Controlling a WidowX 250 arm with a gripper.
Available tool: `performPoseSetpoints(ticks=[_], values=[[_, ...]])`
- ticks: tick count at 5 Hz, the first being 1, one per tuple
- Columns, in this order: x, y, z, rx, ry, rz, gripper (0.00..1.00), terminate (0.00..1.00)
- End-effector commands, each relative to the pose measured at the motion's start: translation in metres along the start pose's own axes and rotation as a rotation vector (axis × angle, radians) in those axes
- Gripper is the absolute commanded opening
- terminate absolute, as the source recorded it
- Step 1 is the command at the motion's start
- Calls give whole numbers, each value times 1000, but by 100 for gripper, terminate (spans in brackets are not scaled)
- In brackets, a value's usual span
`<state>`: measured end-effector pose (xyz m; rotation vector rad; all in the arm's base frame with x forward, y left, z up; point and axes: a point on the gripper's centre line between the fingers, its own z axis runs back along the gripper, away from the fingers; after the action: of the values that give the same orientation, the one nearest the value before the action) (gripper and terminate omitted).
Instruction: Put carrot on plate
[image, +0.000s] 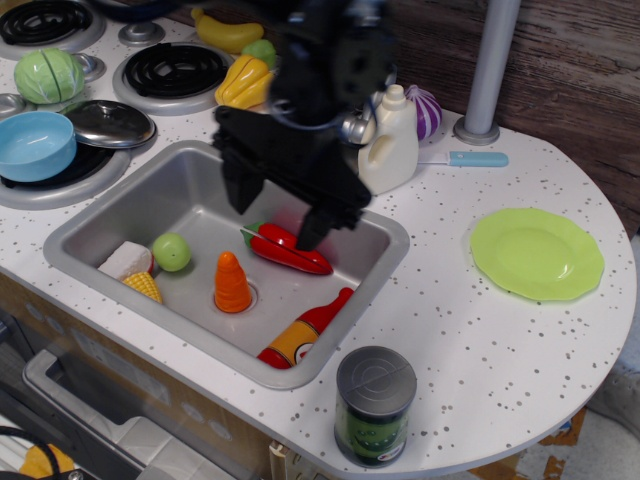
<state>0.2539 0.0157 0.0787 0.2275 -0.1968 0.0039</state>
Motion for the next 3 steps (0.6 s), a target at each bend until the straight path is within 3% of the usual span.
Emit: performPoseSetpoints(ticks=[1,3], values=[[7,29,-22,-99,-64,23,100,0],[13,56,-85,-258,-111,-118,100,0]])
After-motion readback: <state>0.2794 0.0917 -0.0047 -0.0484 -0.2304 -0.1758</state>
